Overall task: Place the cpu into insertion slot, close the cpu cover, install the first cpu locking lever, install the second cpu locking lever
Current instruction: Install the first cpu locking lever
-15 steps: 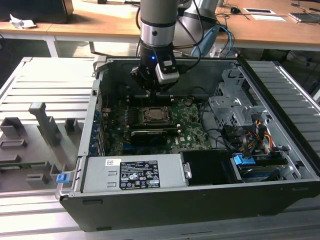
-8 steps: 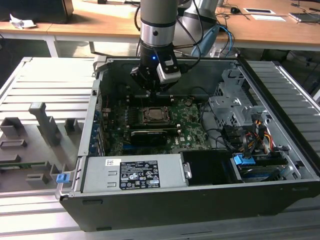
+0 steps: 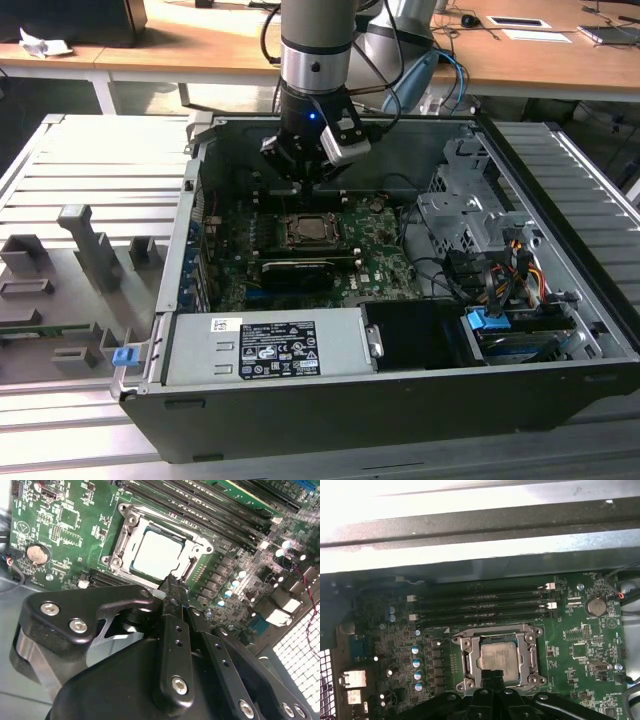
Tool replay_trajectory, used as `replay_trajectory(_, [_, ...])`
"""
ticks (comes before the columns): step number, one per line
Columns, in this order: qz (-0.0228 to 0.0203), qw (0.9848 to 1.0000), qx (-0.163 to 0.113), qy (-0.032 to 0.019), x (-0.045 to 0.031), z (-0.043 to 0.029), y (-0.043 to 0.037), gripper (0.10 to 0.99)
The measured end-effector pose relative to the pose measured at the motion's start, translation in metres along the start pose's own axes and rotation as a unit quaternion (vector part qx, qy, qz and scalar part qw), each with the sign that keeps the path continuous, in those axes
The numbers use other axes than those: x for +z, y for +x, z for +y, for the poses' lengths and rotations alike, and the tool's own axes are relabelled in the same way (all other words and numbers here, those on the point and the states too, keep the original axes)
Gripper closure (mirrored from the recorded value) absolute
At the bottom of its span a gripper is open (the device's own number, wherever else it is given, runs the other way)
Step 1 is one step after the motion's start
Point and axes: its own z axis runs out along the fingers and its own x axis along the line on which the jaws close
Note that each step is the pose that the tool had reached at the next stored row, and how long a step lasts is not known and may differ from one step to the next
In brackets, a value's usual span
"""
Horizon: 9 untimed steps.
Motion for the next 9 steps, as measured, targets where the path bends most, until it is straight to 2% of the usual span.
replay_trajectory(9, [-0.001,1.0,-0.007,-0.0008,0.0,-0.0004,0.0033,0.98])
